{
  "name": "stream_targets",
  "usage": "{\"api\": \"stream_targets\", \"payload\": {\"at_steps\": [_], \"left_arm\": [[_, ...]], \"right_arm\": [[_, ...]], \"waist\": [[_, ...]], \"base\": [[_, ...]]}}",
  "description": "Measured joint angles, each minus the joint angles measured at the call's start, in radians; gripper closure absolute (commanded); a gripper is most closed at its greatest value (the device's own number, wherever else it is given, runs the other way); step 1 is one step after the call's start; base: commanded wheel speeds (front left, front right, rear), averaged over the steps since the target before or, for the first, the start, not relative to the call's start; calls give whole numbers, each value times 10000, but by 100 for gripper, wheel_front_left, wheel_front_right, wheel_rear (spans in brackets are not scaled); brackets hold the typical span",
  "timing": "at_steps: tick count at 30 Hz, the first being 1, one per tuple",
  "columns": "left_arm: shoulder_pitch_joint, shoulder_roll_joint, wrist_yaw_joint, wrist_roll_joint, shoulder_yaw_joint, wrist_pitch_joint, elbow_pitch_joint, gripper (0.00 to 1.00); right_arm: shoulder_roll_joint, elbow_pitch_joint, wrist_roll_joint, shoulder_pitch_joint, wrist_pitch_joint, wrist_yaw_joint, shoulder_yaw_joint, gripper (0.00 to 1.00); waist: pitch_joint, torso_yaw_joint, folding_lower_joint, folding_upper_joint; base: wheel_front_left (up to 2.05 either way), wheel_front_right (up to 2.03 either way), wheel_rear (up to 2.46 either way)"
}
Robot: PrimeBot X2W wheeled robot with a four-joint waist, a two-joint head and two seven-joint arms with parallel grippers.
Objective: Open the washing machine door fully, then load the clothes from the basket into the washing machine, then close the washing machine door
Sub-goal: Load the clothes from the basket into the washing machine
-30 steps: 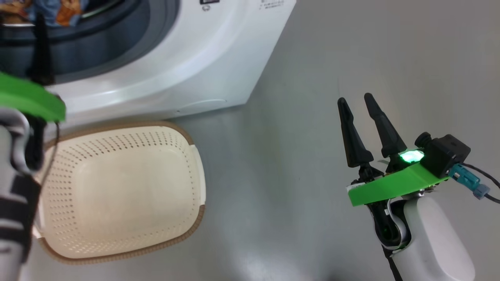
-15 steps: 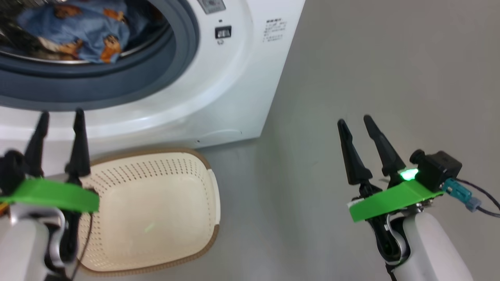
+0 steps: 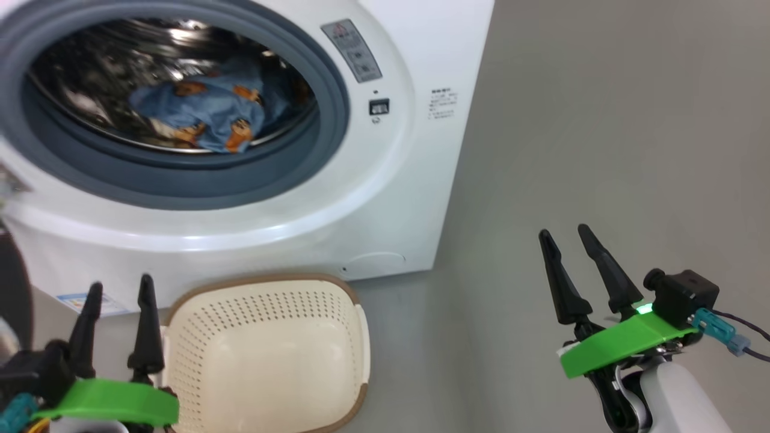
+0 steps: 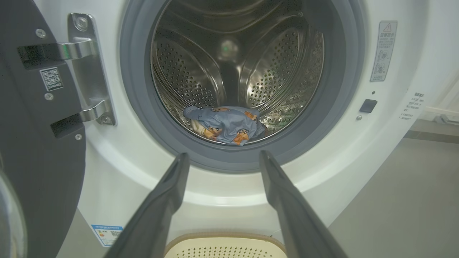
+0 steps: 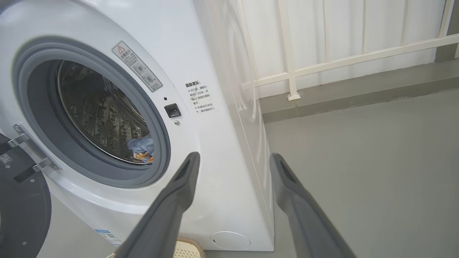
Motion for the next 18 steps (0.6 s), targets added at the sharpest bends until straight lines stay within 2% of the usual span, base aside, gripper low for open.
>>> {"api": "stream_targets", "payload": {"at_steps": [10,18], "left_arm": [[1106,-610,-368,623,564,0,-320,0],[1549,-988,-650,828,792,0,-376,0]], "right_arm": [[-360,115,236,662,0,0,65,0],[-449,102,238,803,2,0,71,0]], "waist": [[-1084,614,0,0],[-1465,994,0,0]], "base": [[0,0,0],[0,0,0]]}}
